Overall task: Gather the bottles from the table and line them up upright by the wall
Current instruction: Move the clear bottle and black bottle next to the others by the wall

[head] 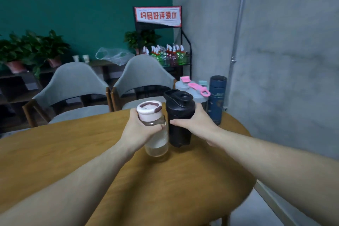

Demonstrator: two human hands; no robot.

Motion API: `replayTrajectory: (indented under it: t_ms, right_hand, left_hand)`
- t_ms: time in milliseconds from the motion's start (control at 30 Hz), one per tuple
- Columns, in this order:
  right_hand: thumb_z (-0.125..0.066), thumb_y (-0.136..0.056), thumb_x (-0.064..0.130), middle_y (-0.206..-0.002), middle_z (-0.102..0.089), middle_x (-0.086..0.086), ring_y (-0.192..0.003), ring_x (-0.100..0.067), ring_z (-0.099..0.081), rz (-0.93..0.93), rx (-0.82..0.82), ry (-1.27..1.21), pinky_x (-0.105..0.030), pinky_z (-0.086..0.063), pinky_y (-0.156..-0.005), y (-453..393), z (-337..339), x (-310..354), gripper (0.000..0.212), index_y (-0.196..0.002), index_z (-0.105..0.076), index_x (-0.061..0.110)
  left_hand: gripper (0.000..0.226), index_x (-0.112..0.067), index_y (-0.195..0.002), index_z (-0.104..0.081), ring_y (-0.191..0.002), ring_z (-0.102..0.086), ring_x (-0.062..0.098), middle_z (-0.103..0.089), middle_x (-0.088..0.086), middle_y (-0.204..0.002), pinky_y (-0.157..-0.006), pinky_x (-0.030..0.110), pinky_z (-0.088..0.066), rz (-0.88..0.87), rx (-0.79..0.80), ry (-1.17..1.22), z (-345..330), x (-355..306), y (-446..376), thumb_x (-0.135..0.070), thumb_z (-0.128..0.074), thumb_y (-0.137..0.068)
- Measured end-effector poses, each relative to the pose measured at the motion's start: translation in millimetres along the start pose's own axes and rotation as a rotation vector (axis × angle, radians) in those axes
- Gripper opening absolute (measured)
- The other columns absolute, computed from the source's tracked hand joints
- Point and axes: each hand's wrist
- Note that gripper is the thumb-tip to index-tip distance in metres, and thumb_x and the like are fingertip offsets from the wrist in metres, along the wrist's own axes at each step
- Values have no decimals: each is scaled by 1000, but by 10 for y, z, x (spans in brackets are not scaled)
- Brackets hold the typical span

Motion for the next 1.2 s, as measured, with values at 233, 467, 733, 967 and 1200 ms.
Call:
replayTrajectory:
  t_ms: [233, 467, 733, 967, 1200]
  right_hand:
    - [-96, -59, 39, -127, -65, 7, -117, -15, -63, -89, -134, 13, -40, -53, -103, 277, 833, -453, 94, -138, -46, 23]
    - [-96, -61, 30, -128, -65, 3, -118, -18, -63, -138, -205, -3, -42, -53, -104, 190, 1255, -797, 94, -139, -45, 22]
    - [-94, -42, 48, -122, -70, 5, -113, -17, -67, -164, -223, -44, -44, -56, -101, -63, 1321, -1097, 104, -134, -52, 25]
    - [-96, -45, 46, -125, -66, 5, -116, -16, -63, -176, -212, -61, -43, -54, -103, -142, 1291, -1138, 107, -137, -47, 22]
    - [-97, -66, 28, -140, -54, -1, -129, -21, -53, -250, -137, -64, -40, -47, -109, -65, 1327, -1096, 108, -150, -30, 21]
  left_hand:
    - [87, -25, -134, -39, -107, -61, 9, -59, -11, -118, -86, 30, -57, -22, 109, 60, -815, -195, 67, -19, -93, -66]
    - [82, -27, -128, -38, -100, -58, 2, -56, -16, -113, -79, 21, -51, -50, 137, 70, -1422, -242, -26, -17, -92, -67]
    - [84, -26, -128, -40, -110, -61, 12, -59, -11, -117, -94, 36, -55, -70, 135, -5, -1762, -140, -230, -20, -93, -65]
    - [83, -30, -126, -36, -108, -59, 11, -57, -13, -114, -93, 33, -53, -79, 112, -31, -1851, -82, -313, -19, -92, -66]
    - [82, -30, -125, -35, -97, -55, -4, -54, -20, -109, -86, 26, -51, -54, 104, -29, -1885, -70, -276, -20, -92, -68]
Point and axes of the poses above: each hand's wrist, its own y-axis away from the middle knuckle, its own z-axis out of the back of the hand, x = y × z
